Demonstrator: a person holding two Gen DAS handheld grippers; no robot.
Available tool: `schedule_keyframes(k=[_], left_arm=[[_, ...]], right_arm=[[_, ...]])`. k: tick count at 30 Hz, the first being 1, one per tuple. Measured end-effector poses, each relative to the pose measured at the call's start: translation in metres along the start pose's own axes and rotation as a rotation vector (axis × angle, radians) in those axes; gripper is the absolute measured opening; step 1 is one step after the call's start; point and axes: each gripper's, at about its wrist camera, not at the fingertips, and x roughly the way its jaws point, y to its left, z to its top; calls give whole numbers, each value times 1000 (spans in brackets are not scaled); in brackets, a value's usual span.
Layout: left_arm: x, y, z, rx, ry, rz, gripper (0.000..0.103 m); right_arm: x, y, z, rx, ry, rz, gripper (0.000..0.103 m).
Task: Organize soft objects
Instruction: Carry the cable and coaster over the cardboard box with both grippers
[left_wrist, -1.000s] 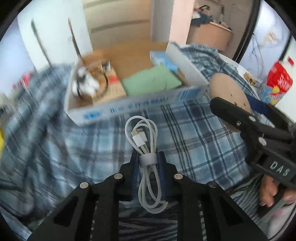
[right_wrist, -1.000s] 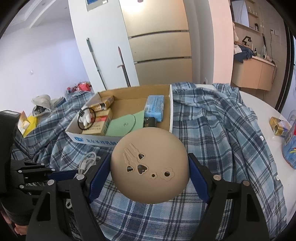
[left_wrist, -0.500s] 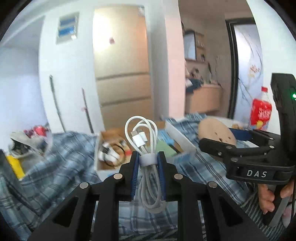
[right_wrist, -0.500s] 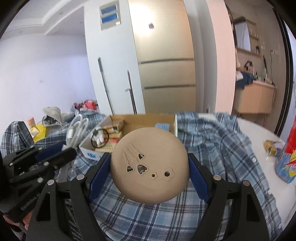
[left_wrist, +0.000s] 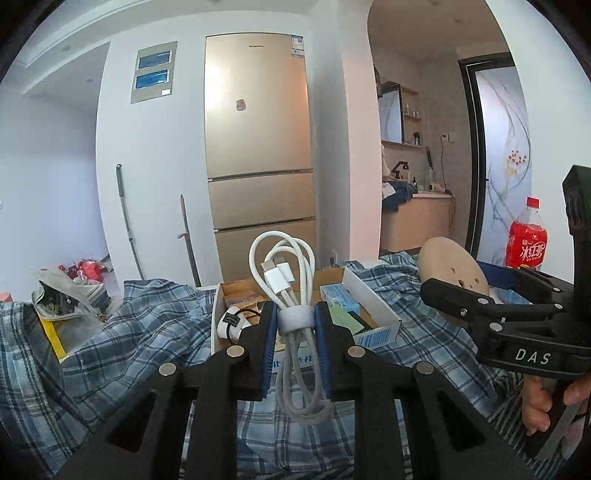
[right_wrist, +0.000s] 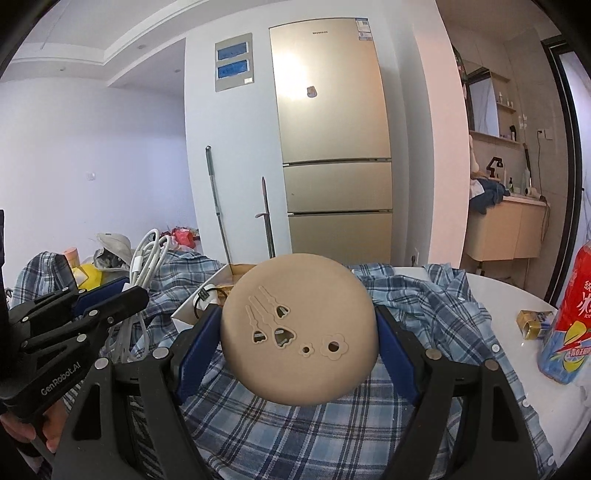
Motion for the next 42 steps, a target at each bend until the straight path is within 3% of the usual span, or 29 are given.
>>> schedule_keyframes(k=[9, 18, 21, 27, 34, 42], left_arm=[[0, 7, 38, -10, 5, 3, 22], [-16, 9, 106, -47, -115, 10, 22], [-7, 13, 131, -78, -134, 24, 22], [20, 17, 154, -75, -76, 5, 22], [62, 25, 124, -86, 82, -4, 22], [102, 29, 101, -103, 228, -34, 22]], right_arm=[[-9, 1, 30, -21, -46, -53, 80], [-5, 3, 101, 10, -135, -49, 80], [12, 2, 123, 30, -112, 12, 80], [40, -9, 132, 92, -126, -45, 80], [68, -12, 103, 69, -52, -87, 80], [91, 1, 83, 19, 48, -78, 80]])
